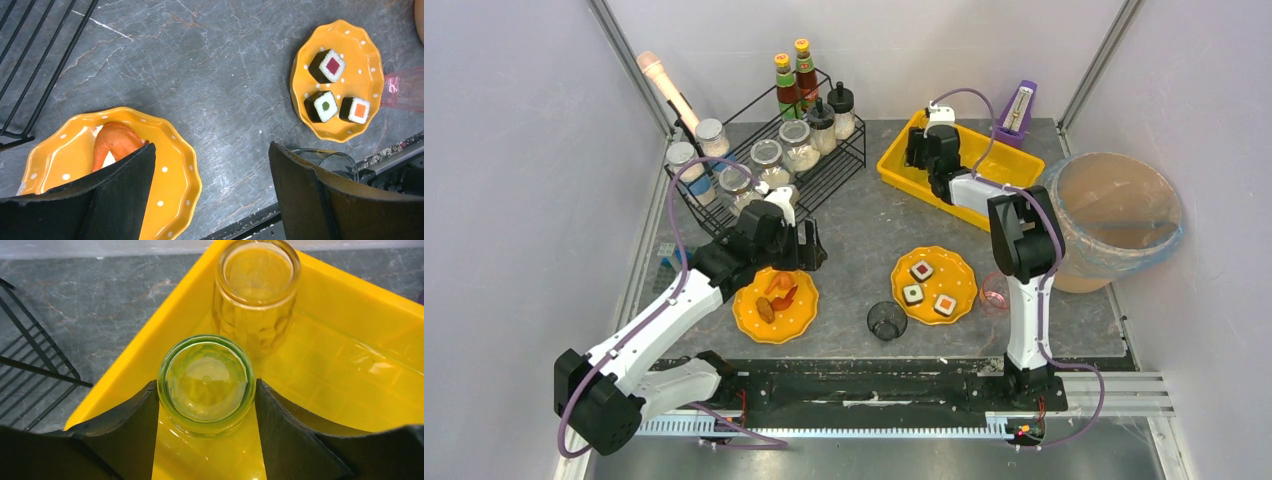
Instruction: Clear the kitchen counter
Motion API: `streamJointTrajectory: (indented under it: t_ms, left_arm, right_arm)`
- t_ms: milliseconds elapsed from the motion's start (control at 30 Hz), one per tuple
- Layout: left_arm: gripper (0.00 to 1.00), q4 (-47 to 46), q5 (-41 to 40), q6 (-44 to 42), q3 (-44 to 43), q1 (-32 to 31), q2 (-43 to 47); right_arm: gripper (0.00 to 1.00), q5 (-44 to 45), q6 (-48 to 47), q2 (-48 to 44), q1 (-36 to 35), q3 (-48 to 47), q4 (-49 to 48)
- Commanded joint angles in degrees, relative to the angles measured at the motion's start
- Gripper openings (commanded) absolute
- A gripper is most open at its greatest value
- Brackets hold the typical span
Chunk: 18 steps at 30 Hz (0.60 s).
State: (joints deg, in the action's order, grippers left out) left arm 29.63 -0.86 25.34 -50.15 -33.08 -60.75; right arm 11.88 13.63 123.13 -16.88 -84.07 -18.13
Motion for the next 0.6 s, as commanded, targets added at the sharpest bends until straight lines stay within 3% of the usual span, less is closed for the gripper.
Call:
streamJointTrajectory:
  t_ms: [0, 167, 567]
  left_arm:
    - [0.88, -1.23, 3.51, -3.08, -2.66, 0.19, -0.52]
    - [0.88, -1.68, 5.70, -3.04, -3.20, 0.06, -1.27]
    - [0.88, -1.58, 11.56, -1.03, -5.12, -4.12, -4.98]
  right_arm:
    - [0.32, -1.61, -0.49, 2.17, -0.25, -4.61, -6.00]
    - [0.96, -3.89, 0.26, 0.74, -0.25, -4.70, -5.40]
    - [0.98, -1.63, 0.28, -22.97, 0.01, 9.42, 0.72]
